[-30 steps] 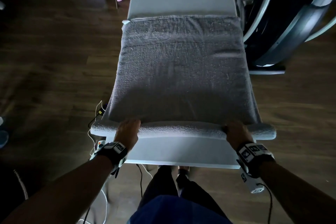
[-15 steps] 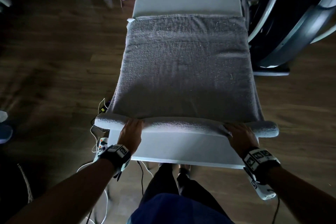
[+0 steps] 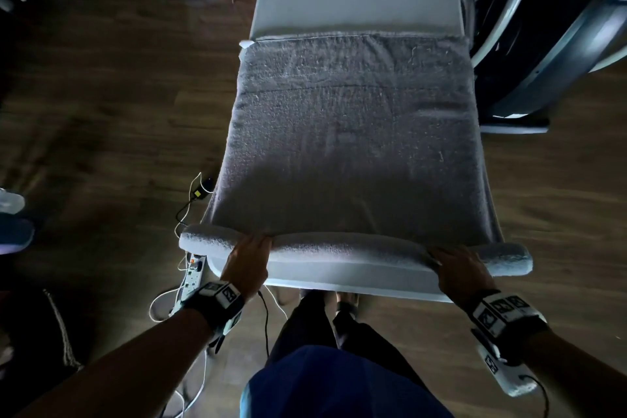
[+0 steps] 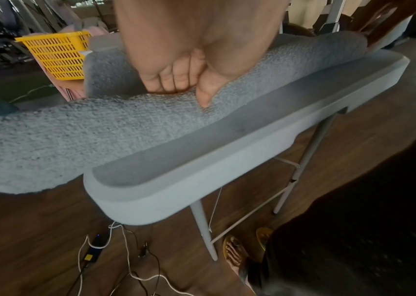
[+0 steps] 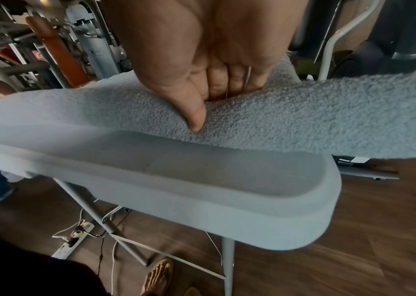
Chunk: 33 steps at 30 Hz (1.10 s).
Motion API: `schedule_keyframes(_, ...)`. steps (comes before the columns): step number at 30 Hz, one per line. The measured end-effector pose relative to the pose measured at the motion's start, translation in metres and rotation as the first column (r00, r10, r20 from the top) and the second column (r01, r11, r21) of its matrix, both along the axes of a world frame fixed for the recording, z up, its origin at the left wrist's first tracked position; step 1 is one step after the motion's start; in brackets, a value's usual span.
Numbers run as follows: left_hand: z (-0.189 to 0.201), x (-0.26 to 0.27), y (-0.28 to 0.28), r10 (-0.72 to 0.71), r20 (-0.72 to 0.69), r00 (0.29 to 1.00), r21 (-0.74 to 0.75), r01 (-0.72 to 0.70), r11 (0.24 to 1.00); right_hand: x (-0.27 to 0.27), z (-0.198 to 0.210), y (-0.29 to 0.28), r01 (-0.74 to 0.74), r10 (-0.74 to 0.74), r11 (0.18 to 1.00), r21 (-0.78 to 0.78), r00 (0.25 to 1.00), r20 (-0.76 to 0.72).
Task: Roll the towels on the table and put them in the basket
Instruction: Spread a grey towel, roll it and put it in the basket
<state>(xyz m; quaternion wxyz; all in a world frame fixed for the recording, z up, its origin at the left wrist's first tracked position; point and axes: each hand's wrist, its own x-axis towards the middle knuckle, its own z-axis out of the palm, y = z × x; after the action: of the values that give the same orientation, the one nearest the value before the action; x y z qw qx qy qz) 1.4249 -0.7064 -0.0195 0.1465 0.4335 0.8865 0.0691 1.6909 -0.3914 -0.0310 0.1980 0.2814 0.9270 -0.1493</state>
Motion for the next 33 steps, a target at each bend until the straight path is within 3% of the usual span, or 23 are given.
schedule_keyframes(3,0.0,0.004,-0.007,-0.013,0.02,1.0,-0.027,0.014,1.0,0.004,-0.002,0.004,-0.037,0.04,0.998,-0.047,0.998,0.052)
schedule_keyframes(7,-0.001,-0.015,0.004,0.017,0.107,0.994,-0.192,0.004,0.981,-0.018,0.006,0.019,-0.045,0.055,0.996,-0.074,0.989,0.14)
schedule_keyframes(12,0.008,-0.04,0.041,0.059,0.161,0.985,-0.309,-0.007,0.951,-0.044,0.004,0.048,0.199,-0.129,0.956,-0.214,0.944,0.303)
schedule_keyframes(15,0.005,-0.047,0.046,0.097,0.147,0.984,-0.234,-0.06,0.97,-0.045,-0.007,0.063,0.232,-0.178,0.942,-0.241,0.958,0.224)
schedule_keyframes(17,0.005,-0.045,0.043,0.076,0.094,0.993,-0.182,-0.058,0.982,-0.047,-0.01,0.064,0.203,-0.192,0.97,-0.133,0.977,0.096)
schedule_keyframes(20,0.003,-0.038,0.038,0.073,0.063,0.995,-0.095,-0.067,0.993,-0.051,-0.012,0.051,0.092,-0.093,0.996,-0.006,0.995,-0.024)
schedule_keyframes(24,-0.002,-0.017,0.032,0.127,0.007,0.992,-0.012,-0.127,0.992,-0.032,-0.007,0.014,0.111,-0.107,0.994,-0.001,0.956,-0.272)
schedule_keyframes(28,0.002,-0.004,0.022,0.081,-0.001,0.997,0.002,-0.081,0.997,-0.011,-0.001,0.006,0.064,-0.052,0.997,0.034,0.959,-0.277)
schedule_keyframes(30,-0.001,-0.007,0.019,0.06,-0.037,0.997,0.043,-0.059,0.997,-0.01,-0.007,0.011,0.056,-0.035,0.997,0.052,0.937,-0.346)
schedule_keyframes(33,-0.004,-0.015,0.025,0.131,-0.025,0.991,0.124,-0.127,0.984,-0.019,-0.009,0.013,0.053,-0.019,0.996,0.072,0.911,-0.411)
